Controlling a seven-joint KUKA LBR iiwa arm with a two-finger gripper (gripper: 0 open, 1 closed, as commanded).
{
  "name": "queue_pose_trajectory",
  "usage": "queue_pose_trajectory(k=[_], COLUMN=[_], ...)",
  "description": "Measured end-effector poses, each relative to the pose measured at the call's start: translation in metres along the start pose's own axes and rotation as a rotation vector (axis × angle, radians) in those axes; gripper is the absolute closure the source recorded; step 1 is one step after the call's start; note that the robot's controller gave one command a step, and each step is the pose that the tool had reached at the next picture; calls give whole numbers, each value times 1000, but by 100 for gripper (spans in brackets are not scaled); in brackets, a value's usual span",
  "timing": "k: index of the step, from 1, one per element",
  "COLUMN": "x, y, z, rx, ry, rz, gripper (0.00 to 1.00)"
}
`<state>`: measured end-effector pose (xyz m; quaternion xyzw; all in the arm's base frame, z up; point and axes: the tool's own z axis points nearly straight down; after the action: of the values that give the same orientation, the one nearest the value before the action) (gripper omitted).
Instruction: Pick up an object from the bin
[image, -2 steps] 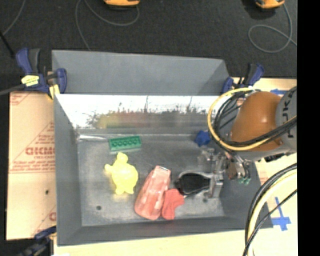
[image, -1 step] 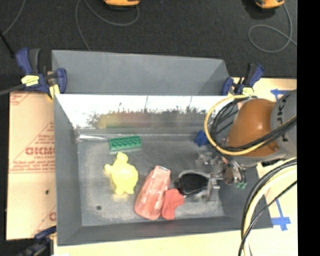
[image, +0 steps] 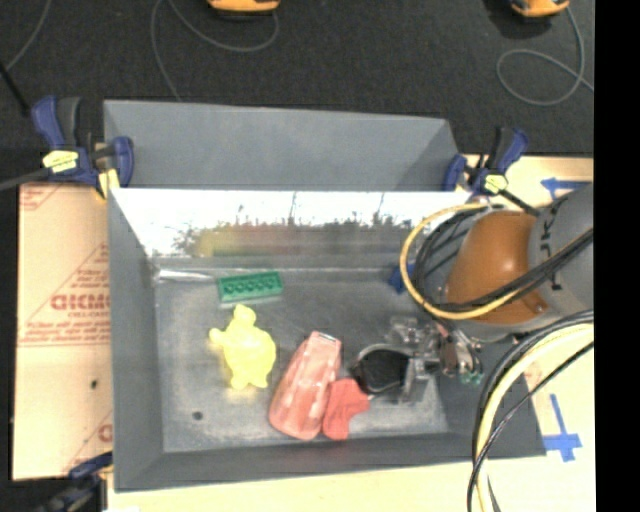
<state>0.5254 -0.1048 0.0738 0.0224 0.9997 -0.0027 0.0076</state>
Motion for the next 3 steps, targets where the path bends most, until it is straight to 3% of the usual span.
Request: queue_pose_trajectory(k=[3], x=[1], y=[0], z=[-10], rx=[0], ry=[2], rz=[-1], gripper=[100])
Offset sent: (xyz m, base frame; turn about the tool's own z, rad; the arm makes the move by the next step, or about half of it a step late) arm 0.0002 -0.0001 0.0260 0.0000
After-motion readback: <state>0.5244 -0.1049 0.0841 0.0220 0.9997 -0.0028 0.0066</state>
